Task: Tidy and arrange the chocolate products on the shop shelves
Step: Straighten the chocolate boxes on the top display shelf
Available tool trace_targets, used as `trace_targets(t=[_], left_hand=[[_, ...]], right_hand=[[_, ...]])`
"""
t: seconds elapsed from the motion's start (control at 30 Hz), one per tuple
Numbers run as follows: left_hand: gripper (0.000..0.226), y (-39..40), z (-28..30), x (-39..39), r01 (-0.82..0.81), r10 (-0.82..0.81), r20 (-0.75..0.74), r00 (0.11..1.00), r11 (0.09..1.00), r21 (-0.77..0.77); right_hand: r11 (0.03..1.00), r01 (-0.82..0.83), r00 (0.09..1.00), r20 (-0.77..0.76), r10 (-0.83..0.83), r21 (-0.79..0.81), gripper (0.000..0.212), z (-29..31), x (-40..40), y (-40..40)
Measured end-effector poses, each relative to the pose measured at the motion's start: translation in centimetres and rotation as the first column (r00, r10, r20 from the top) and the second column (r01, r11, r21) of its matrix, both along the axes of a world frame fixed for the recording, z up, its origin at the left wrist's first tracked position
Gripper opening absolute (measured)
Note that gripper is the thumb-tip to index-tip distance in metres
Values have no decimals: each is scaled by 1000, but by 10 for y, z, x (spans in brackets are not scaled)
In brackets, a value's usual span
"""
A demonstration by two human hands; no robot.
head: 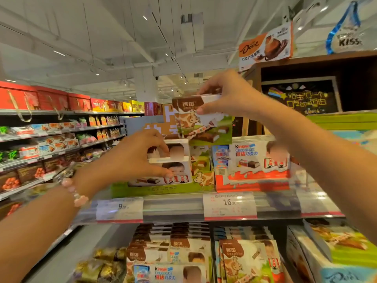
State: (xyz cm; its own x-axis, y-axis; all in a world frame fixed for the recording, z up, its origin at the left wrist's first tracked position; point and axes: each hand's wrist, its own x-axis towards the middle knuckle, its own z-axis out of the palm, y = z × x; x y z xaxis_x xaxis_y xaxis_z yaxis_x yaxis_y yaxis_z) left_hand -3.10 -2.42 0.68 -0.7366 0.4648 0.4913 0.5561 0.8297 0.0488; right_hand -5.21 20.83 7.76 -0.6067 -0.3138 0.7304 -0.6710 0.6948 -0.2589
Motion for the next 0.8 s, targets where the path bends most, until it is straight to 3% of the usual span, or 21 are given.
trace_targets(t=[0.23,0.3,0.4,0.5,0.63,0.8], left_hand=[[66,-6,0,-1,94,-88,-43,995,983,156],[52,-9,3,-3,144,-132,-60,989,947,287],[17,-11,9,-7,254,-161,-253,954,881,400],[33,-10,14,-8,329,-124,-425,897,829,453],[37,-11,20,-5,429,-128,-583,802,804,413],[35,-10,22,1,426,-153,-649,745,858,287]], right_hand=[[999,-29,999,18,29,43,34,-1,-11,-17],[998,-45,998,37,44,42,32,-1,-12,-22],[998,-61,997,46,59,30,27,-3,-16,-30],[997,-81,992,94,81,-5,29,-3,-18,-36],[985,-122,969,199,144,-120,21,-1,-17,-37],[987,-150,923,349,160,-56,20,-21,-20,-35]])
